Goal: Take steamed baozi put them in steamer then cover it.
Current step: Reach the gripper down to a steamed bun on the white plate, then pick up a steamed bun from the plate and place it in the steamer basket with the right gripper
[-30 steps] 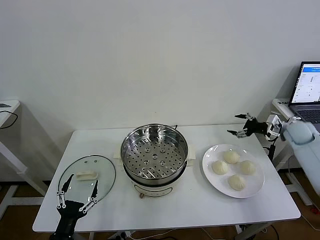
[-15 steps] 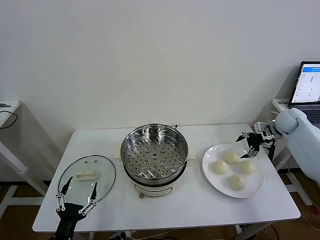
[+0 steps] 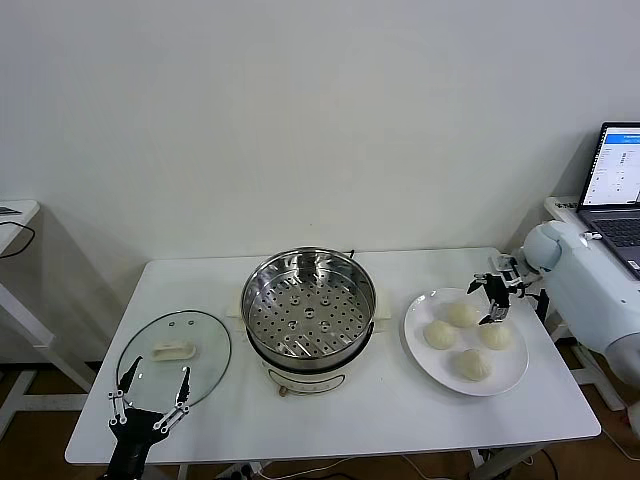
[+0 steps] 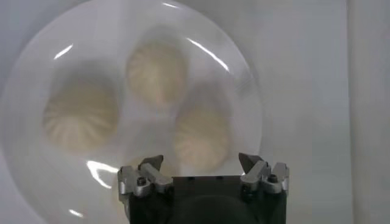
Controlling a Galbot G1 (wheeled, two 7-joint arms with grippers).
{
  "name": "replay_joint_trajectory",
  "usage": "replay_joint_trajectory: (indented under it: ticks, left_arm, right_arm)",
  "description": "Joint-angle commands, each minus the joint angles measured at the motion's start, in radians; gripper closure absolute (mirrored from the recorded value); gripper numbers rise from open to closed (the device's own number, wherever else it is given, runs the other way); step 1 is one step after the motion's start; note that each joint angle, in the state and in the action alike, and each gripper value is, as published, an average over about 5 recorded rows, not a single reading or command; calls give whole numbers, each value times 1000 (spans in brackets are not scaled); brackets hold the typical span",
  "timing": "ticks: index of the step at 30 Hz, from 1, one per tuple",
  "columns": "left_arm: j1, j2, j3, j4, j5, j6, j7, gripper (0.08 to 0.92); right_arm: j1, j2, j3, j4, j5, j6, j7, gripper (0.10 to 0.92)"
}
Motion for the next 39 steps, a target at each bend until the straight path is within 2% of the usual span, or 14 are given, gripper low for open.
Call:
replay_joint_trajectory:
  ticks: [1,11,19,25,30,35,39]
  left_arm:
    - [0,1,0,2,0,0,0,177]
    - [-2,1,1,11,0,-2,0,177]
    - [-1,3,-6,11,-2,-5,-1,177]
    - [-3,3,-11,10,-3,-5,-1,177]
    - [-4,6,-18,5,-4,-5,-2,177]
    - [-6,11,-18,4,-5,-4,-3,177]
    - [-9,11,-6,4,-4,-3,-3,177]
  right_arm:
    - [12,50,-8,-62,-29,7,31,203]
    - [8,78,-9,-87,-63,10,42,208]
    - [4,77,-12,-81,-75,9,44,351]
    - [3,47,-26,-29,-55,9,38,379]
    - [35,-12,-31,124,4,49,17,381]
    - [163,-80,-109,356,79,185,-12,378]
    - [332,-73,-219,496,152,295,-30,364]
